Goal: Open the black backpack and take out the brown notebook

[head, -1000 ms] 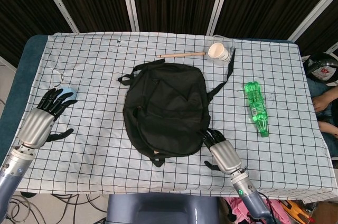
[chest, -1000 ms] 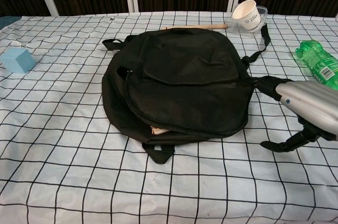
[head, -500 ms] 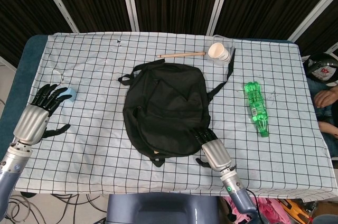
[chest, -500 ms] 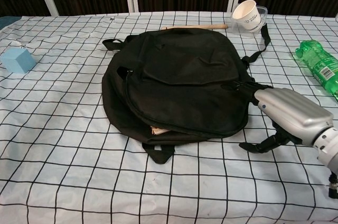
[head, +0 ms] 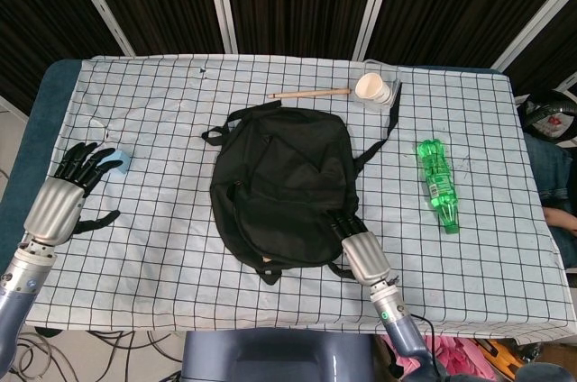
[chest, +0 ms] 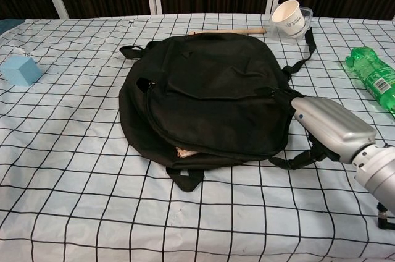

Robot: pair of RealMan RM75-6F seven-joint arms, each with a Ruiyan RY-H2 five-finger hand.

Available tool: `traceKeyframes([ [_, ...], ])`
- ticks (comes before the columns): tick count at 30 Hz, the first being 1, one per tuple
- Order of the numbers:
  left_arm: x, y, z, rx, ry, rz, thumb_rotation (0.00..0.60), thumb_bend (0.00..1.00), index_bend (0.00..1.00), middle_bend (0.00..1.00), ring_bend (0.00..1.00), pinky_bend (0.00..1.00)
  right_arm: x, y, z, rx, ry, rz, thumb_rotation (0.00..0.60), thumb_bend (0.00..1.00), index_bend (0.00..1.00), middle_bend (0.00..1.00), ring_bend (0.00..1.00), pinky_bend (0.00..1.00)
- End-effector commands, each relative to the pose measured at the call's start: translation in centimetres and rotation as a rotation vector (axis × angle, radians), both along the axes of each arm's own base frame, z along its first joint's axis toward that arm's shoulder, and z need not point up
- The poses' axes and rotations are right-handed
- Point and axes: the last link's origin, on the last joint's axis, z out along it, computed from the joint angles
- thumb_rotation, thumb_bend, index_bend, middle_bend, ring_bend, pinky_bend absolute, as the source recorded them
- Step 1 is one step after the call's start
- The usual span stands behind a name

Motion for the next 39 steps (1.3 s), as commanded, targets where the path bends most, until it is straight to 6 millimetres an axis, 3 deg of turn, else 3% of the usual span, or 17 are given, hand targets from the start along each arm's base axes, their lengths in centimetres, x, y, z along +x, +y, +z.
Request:
traceKeyframes([
  [1, 0.0, 0.0, 0.0, 0.000, 0.003, 0.002, 0.600, 0.15, 0.19, 0.13, 0.00, 0.01, 0.2, -0.1, 0.2, -0.017, -0.015, 0.005, 0.600, 0.16, 0.08, 0.08, 0.05, 0.10],
  [16, 0.0, -0.1, -0.1, -0.001, 0.005, 0.006, 0.600, 0.15, 0.20, 0.13, 0.00, 0.01, 1.6, -0.9, 1.9, -0.040, -0.074, 0.036, 0.600, 0.20, 0.12, 0.10, 0.05, 0.10],
  [23, 0.4, 0.0, 0.0, 0.010, -0.004, 0.001, 0.600, 0.15, 0.20, 0.13, 0.00, 0.01, 2.9, -2.8, 2.0, -0.017, -0.084, 0.045, 0.600, 0.30, 0.18, 0.19, 0.06, 0.10],
  [30, 0.4, 0.1, 0.1, 0.003, -0.004, 0.011, 0.600, 0.15, 0.20, 0.13, 0.00, 0.01, 3.4, -5.7, 2.8, 0.005, -0.106, 0.019, 0.600, 0.40, 0.37, 0.35, 0.11, 0.10],
  [34, 0.5, 0.0, 0.0, -0.005, -0.010, 0.012, 0.600, 0.15, 0.20, 0.13, 0.00, 0.01, 3.3, -6.6, 3.7, 0.023, -0.124, 0.002, 0.600, 0.47, 0.40, 0.37, 0.12, 0.10],
  [39, 0.8, 0.0, -0.3, -0.014, -0.003, 0.003, 0.600, 0.15, 0.20, 0.13, 0.00, 0.01, 3.4, -7.5, 4.9, 0.041, -0.120, 0.002, 0.600, 0.49, 0.40, 0.36, 0.12, 0.10],
])
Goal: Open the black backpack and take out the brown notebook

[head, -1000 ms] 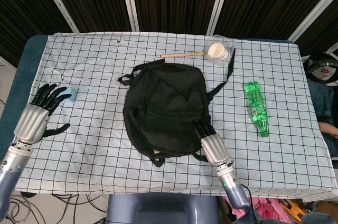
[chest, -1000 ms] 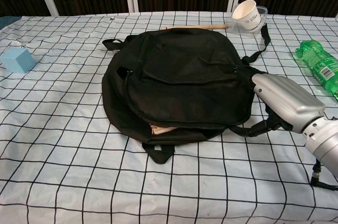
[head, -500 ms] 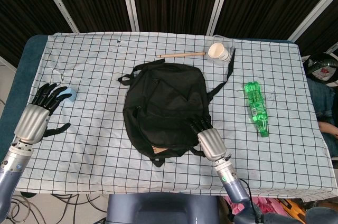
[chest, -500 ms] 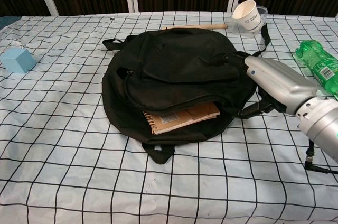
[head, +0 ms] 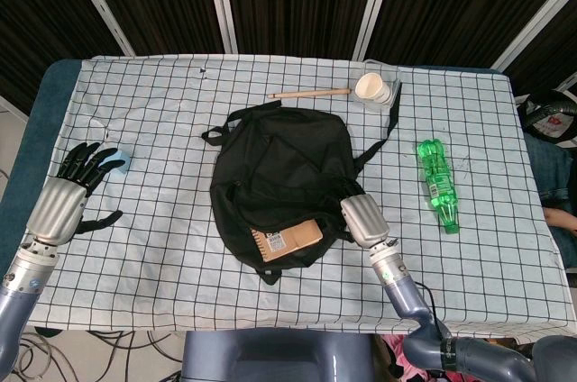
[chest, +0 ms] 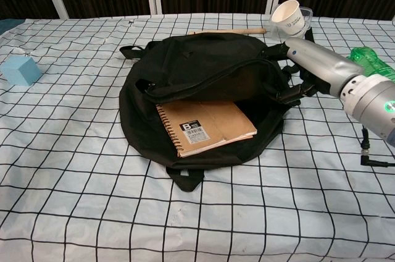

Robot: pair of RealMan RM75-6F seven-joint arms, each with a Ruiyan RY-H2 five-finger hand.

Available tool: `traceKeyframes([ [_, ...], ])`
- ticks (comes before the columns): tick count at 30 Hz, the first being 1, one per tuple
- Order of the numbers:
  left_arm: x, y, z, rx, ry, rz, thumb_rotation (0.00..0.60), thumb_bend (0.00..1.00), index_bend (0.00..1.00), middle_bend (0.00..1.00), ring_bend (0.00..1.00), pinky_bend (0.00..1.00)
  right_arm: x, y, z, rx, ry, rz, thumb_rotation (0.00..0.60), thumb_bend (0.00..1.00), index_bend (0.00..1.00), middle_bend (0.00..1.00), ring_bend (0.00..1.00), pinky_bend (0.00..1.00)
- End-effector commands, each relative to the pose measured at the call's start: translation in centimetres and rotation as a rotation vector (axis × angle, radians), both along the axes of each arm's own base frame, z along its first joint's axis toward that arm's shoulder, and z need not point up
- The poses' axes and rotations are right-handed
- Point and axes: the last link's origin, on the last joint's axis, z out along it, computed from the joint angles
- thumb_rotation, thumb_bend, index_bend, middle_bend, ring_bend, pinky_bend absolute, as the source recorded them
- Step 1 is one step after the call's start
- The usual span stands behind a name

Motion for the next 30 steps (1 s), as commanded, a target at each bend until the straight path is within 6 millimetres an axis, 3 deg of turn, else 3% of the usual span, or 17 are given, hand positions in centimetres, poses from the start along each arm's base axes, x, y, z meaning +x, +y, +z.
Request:
traceKeyframes([
  [1, 0.2, 0.0, -0.1, -0.002, 0.004, -0.005, 0.600, 0.15, 0.20, 0.13, 0.00, 0.01, 0.2, -0.7, 0.8, 0.015, -0.002, 0.002, 0.600, 0.49, 0.40, 0.36, 0.12, 0.10],
  [5, 0.7, 0.1, -0.2, -0.002, 0.008, -0.012, 0.600, 0.15, 0.20, 0.13, 0.00, 0.01, 0.5, -1.1, 1.9, 0.039, -0.002, 0.011, 0.600, 0.49, 0.41, 0.36, 0.12, 0.10],
  [8, 1.0, 0.0, -0.4, -0.008, 0.012, -0.017, 0.600, 0.15, 0.21, 0.13, 0.00, 0.01, 0.8, -1.6, 2.5, 0.062, -0.009, 0.013, 0.600, 0.49, 0.48, 0.41, 0.15, 0.10],
  [13, 1.5, -0.3, -0.9, -0.026, 0.023, -0.028, 0.600, 0.17, 0.21, 0.14, 0.00, 0.01, 1.5, -2.9, 3.4, 0.079, -0.037, -0.002, 0.600, 0.57, 0.73, 0.60, 0.31, 0.10],
  [16, 1.7, -0.5, -1.0, -0.034, 0.025, -0.032, 0.600, 0.20, 0.21, 0.15, 0.00, 0.02, 1.6, -4.0, 3.5, 0.093, -0.038, -0.025, 0.600, 0.61, 0.81, 0.66, 0.37, 0.10],
  [25, 2.5, -1.1, -1.5, -0.069, 0.041, -0.066, 0.600, 0.20, 0.23, 0.18, 0.01, 0.04, 1.5, -7.6, 4.9, 0.076, -0.089, -0.082, 0.600, 0.62, 0.82, 0.67, 0.39, 0.10],
  [30, 3.2, -0.9, -2.8, -0.111, 0.087, -0.091, 0.600, 0.19, 0.23, 0.19, 0.02, 0.06, 0.7, -10.0, 6.1, 0.041, -0.113, -0.129, 0.600, 0.62, 0.82, 0.66, 0.39, 0.10],
])
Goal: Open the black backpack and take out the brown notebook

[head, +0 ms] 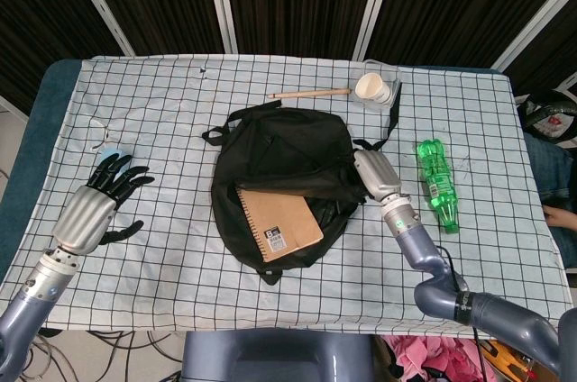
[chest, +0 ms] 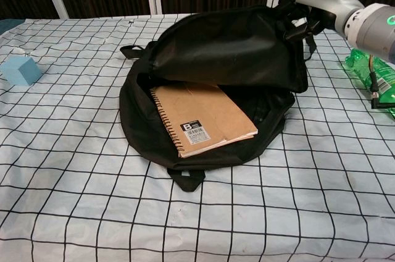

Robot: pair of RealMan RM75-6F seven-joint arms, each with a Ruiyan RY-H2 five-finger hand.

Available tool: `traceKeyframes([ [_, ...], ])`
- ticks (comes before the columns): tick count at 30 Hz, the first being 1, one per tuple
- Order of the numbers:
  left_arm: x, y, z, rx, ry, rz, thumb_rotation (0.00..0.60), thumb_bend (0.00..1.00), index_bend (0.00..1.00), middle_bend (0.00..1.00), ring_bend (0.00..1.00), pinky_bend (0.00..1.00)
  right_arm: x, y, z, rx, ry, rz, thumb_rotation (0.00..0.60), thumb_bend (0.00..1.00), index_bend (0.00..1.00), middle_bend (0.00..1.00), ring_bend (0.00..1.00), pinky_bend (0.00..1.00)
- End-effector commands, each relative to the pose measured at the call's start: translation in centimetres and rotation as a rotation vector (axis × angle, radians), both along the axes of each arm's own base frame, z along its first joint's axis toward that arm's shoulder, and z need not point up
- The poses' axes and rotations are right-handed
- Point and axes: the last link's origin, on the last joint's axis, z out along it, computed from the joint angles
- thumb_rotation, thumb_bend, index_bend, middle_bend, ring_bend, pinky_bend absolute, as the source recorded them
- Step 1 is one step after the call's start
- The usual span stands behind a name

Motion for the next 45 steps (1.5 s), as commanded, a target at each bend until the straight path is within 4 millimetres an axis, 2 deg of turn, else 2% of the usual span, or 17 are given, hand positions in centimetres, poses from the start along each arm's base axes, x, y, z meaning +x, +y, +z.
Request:
traceKeyframes([
  [1, 0.6, 0.1, -1.2, -0.040, 0.035, -0.020, 0.600, 0.18, 0.23, 0.19, 0.03, 0.06, -0.4, -1.7, 0.9, -0.033, 0.006, -0.022, 0.600, 0.62, 0.82, 0.66, 0.39, 0.10],
  [7, 1.7, 0.5, -4.3, -0.124, 0.098, -0.056, 0.600, 0.15, 0.23, 0.19, 0.03, 0.07, -0.7, -3.2, 1.5, -0.078, 0.011, -0.033, 0.600, 0.60, 0.82, 0.65, 0.39, 0.10],
  [12, 3.5, 1.8, -6.8, -0.160, 0.105, -0.098, 0.600, 0.14, 0.23, 0.19, 0.03, 0.07, -0.9, -4.3, 1.9, -0.079, 0.008, -0.062, 0.600, 0.60, 0.82, 0.64, 0.39, 0.10],
  [21, 5.9, 3.9, -10.7, -0.227, 0.097, -0.144, 0.600, 0.10, 0.25, 0.21, 0.05, 0.12, -1.3, -3.8, 1.3, -0.050, 0.037, -0.079, 0.600, 0.60, 0.82, 0.63, 0.39, 0.10],
  [27, 7.3, 4.2, -13.2, -0.290, 0.052, -0.176, 0.600, 0.08, 0.25, 0.22, 0.05, 0.14, -1.3, -3.5, 1.2, -0.068, 0.037, -0.090, 0.600, 0.60, 0.82, 0.63, 0.39, 0.10],
  [37, 7.9, 4.0, -16.7, -0.387, 0.086, -0.200, 0.600, 0.07, 0.25, 0.23, 0.05, 0.14, -2.0, -3.3, 1.7, -0.109, 0.041, -0.133, 0.600, 0.60, 0.82, 0.63, 0.39, 0.10],
  [45, 7.9, 3.7, -18.5, -0.394, 0.132, -0.230, 0.600, 0.07, 0.25, 0.23, 0.06, 0.14, -2.5, -3.2, 2.2, -0.128, 0.035, -0.148, 0.600, 0.60, 0.82, 0.63, 0.39, 0.10],
])
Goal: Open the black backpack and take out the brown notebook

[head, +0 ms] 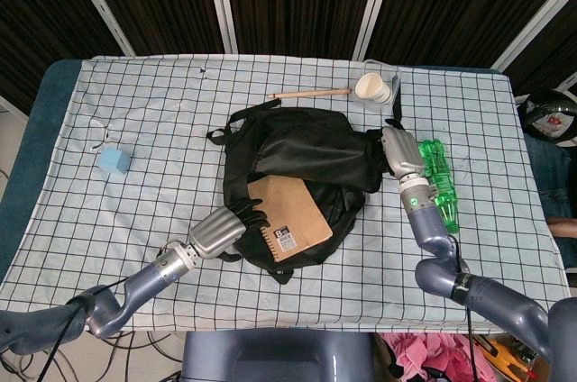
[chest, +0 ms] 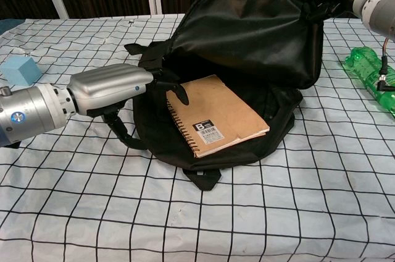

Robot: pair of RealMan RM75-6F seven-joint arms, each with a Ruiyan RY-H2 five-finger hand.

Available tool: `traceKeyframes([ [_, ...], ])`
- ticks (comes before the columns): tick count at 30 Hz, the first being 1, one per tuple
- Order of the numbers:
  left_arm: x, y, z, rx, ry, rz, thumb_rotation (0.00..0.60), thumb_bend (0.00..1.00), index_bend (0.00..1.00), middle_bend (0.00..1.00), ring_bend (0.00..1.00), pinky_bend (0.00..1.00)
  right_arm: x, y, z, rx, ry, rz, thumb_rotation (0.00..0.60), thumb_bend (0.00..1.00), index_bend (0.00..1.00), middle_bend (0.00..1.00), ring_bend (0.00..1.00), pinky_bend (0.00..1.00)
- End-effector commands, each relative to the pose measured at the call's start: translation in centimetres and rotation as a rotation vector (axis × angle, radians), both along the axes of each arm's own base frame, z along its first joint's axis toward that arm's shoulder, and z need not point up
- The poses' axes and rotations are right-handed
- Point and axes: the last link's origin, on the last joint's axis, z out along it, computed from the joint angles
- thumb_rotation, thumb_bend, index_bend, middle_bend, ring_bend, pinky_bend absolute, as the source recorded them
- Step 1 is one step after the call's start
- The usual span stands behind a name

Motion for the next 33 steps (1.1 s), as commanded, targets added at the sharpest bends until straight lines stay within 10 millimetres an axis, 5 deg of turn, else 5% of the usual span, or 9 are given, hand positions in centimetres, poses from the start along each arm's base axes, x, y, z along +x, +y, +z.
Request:
traceKeyframes([
  [1, 0.2, 0.0, -0.7, 0.003, 0.008, -0.013, 0.600, 0.06, 0.26, 0.23, 0.06, 0.14, -0.1, 0.0, 0.1, -0.005, -0.008, -0.004, 0.600, 0.60, 0.82, 0.63, 0.39, 0.10],
  [22, 2.4, 0.4, -2.0, 0.035, -0.114, -0.051, 0.600, 0.07, 0.32, 0.27, 0.08, 0.16, 0.1, 0.4, -0.5, 0.009, -0.026, -0.009, 0.600, 0.61, 0.82, 0.63, 0.39, 0.10],
  [33, 2.0, -0.2, -0.4, 0.009, -0.183, -0.032, 0.600, 0.07, 0.32, 0.26, 0.08, 0.16, 0.3, 0.7, -0.8, 0.007, -0.005, -0.007, 0.600, 0.61, 0.82, 0.63, 0.39, 0.10],
])
